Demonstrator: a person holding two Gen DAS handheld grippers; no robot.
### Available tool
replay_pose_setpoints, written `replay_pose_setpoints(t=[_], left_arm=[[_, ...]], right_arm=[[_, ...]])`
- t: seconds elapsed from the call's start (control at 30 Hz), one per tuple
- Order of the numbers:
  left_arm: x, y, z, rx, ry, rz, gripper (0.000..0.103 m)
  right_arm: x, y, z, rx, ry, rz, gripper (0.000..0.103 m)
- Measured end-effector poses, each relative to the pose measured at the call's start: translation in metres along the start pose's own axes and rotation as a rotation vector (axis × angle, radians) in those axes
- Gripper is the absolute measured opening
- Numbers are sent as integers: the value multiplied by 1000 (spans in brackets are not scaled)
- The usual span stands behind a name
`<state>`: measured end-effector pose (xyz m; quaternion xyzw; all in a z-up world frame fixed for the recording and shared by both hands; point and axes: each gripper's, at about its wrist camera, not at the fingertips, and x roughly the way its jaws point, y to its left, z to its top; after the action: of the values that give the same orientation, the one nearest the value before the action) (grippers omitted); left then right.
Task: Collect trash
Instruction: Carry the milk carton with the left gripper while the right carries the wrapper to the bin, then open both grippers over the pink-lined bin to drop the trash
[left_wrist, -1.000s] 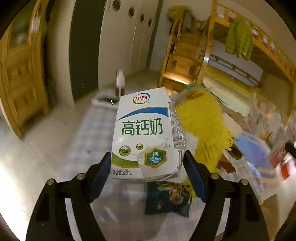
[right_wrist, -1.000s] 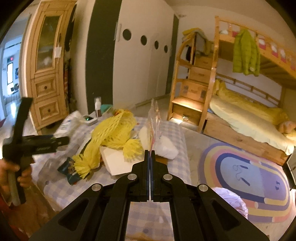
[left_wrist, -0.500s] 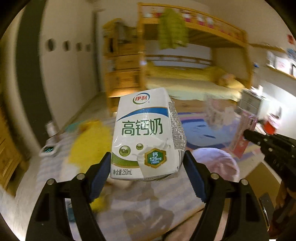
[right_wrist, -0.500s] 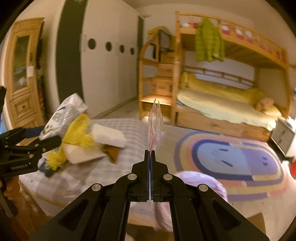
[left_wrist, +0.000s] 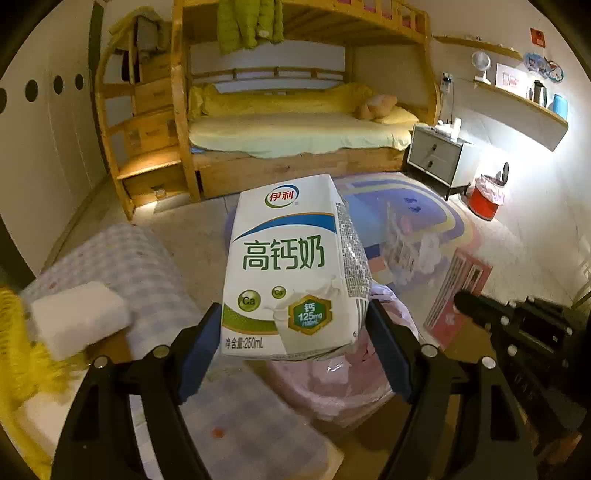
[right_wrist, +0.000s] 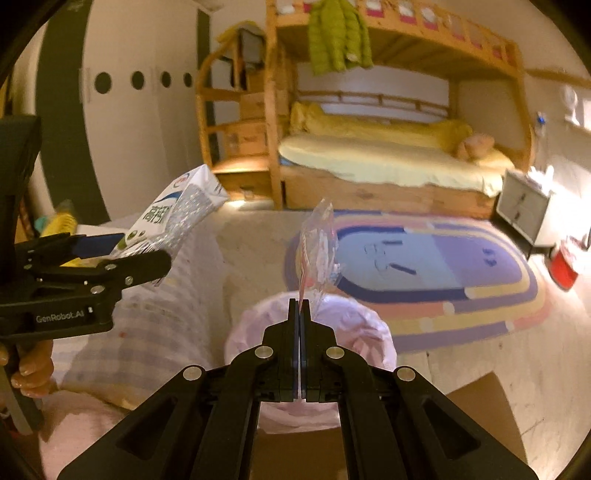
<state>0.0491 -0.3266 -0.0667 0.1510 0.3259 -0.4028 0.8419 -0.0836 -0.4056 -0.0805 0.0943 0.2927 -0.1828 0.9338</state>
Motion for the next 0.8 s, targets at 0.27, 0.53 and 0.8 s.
replay_pose_setpoints(t=[0.27,0.53,0.8], left_arm=[[41,-15,4,13,49,-18,78],[27,9,2,-61,37,-2,86],[-41,39,-8,-117,-41,66,86]], right_arm=[[47,-21,-15,52,72,13,1],[70,-27,-31,115,165,-5,20],[16,-1,-5,93,83,44,20]])
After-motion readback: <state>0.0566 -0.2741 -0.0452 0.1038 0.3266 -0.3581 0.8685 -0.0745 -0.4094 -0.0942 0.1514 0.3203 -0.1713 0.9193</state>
